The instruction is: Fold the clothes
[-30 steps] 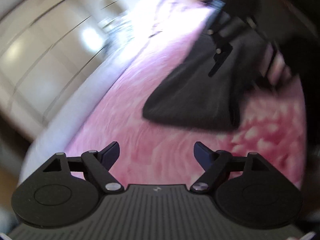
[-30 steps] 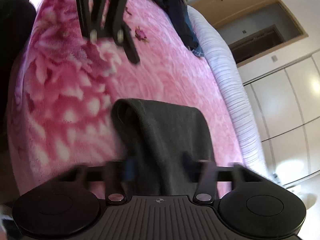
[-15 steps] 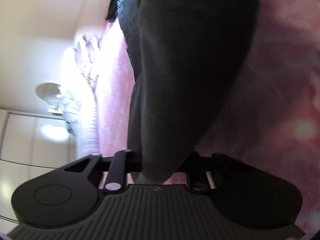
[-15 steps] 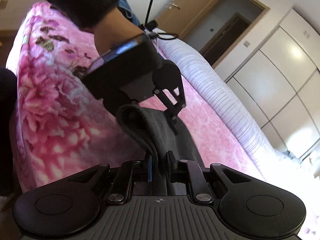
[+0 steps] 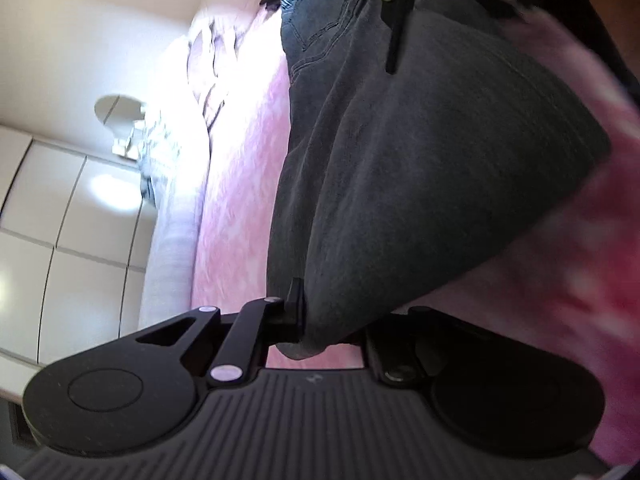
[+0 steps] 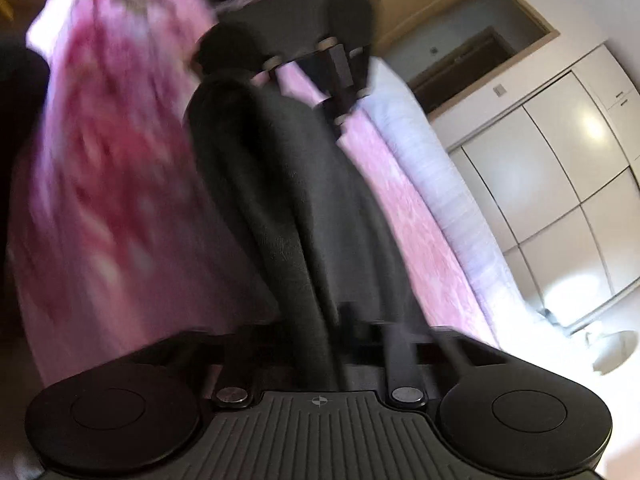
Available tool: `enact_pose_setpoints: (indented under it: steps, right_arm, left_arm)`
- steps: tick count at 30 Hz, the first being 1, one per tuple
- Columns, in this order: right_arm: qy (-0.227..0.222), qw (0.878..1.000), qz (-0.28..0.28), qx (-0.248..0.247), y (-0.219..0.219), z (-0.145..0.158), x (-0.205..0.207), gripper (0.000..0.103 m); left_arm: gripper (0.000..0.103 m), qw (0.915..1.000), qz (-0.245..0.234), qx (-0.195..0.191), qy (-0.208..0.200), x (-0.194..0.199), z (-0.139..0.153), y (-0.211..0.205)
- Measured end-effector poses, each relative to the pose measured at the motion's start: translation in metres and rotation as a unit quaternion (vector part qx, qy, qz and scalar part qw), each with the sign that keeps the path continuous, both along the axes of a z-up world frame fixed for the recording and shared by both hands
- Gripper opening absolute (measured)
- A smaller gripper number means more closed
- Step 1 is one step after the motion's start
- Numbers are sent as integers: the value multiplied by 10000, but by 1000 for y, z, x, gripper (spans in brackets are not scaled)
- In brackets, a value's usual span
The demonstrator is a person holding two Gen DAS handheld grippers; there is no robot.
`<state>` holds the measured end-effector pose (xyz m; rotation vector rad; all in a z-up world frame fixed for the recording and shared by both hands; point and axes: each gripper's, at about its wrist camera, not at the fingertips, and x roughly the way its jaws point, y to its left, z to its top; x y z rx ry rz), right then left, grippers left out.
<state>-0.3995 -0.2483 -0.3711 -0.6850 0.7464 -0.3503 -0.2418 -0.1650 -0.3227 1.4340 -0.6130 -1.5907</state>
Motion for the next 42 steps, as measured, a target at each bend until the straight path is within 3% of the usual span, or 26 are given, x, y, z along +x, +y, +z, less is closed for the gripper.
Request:
enact_pose_setpoints:
  steps: [4, 7, 11, 14, 16, 17, 19, 22, 24, 26, 28, 29, 31, 35, 39, 42]
  right_arm:
    - [-438, 9949, 522, 741, 19, 29, -6, 12]
    - [-1165, 9836, 331, 1340, -3, 53, -26, 12]
    - [-2119, 9541, 69, 2118, -32, 85, -52, 12]
    - [-2878, 9195, -274, 2664, -62, 105, -80, 11]
    - [-3452, 8869, -701, 2989, -94, 112, -109, 11]
    - [-3730, 8682, -912, 3144, -110, 115, -124, 11]
    - [-4266, 8260, -1330, 3435, -141, 122, -153, 11]
    - [-4740, 7569, -2096, 3981, -189, 90, -199, 11]
    - [-4931, 6969, -2800, 4390, -217, 53, -226, 13]
    - [-5053, 6277, -3447, 4814, -237, 20, -256, 16]
    - [-5120, 5797, -3785, 5084, -242, -1, -272, 22]
    - [-5282, 5637, -3638, 5205, -241, -6, -278, 22]
    - [-5340, 5628, -3592, 5187, -235, -5, -278, 24]
    - [-5507, 5352, -3558, 5327, -232, -2, -286, 29]
    - [-5554, 5166, -3535, 5474, -237, 2, -298, 29]
    - [-5540, 5145, -3549, 5500, -241, 2, -314, 29]
  left_arm:
    - [8, 9991, 383, 199, 1, 3, 28, 23]
    - [10, 9981, 571, 215, -39, -5, 63, 18]
    - [14, 9983, 585, -5, -68, -40, 131, -25]
    - [16, 9983, 402, -404, 90, -91, 180, -72]
    - [25, 9960, 185, -705, 512, -121, 205, -99]
    - [43, 9936, 74, -856, 730, -136, 218, -112]
    - [60, 9923, 107, -745, 982, -139, 208, -125]
    - [60, 9893, 177, -546, 1344, -142, 189, -143]
    - [60, 9863, 224, -412, 1583, -144, 177, -155]
    - [59, 9825, 271, -278, 1822, -145, 165, -168]
    - [59, 9787, 346, -90, 2023, -145, 152, -177]
    - [59, 9769, 401, 38, 2100, -144, 146, -181]
    - [59, 9725, 510, 293, 2254, -142, 134, -187]
    - [59, 9607, 727, 801, 2555, -138, 110, -201]
    - [59, 9451, 942, 1306, 2845, -133, 85, -215]
    - [59, 9308, 1100, 1682, 3054, -130, 67, -225]
